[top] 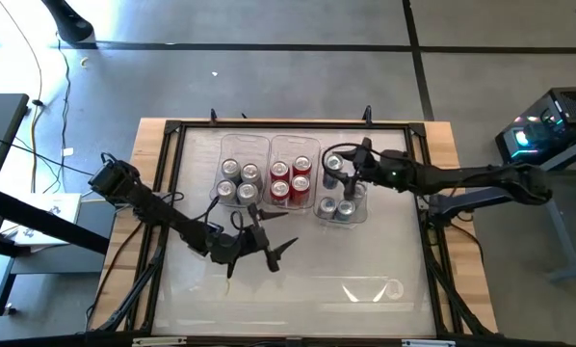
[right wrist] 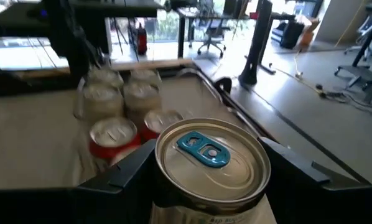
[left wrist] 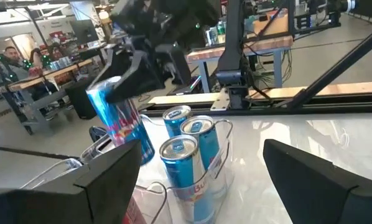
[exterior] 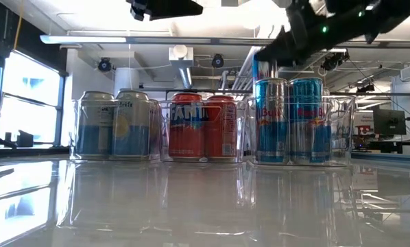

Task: Sort soda cans
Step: Put the top left blue soda can inside the right transparent bin upright

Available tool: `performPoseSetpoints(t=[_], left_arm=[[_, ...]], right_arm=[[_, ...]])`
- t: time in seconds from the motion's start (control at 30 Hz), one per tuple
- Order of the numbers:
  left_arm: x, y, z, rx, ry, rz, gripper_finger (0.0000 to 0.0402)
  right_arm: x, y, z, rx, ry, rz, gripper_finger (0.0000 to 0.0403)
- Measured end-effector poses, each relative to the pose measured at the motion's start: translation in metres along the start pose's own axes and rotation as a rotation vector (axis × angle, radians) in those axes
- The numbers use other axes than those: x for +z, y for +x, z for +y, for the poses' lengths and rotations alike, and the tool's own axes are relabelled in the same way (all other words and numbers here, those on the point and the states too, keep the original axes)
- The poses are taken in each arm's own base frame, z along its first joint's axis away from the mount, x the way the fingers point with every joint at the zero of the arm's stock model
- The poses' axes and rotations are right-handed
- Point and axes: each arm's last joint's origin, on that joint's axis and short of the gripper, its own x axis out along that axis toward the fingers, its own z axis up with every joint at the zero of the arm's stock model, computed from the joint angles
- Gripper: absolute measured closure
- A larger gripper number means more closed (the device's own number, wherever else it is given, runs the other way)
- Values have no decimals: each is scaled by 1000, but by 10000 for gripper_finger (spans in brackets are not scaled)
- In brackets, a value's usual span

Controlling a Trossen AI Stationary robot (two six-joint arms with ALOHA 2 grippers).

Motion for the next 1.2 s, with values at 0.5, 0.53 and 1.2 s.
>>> performPoseSetpoints(t=[0.5, 0.53, 1.2], left_arm=[[-2, 1, 0, -3, -5, 16, 71], [-2, 1, 0, -3, -6, 16, 71], [-5, -6, -6, -28, -76, 38, 71]], right_arm=[[-40, 30, -5, 184, -60, 92, 176], [-41, 31, -5, 193, -63, 95, 176], [-79, 4, -14, 77, 45, -142, 176]])
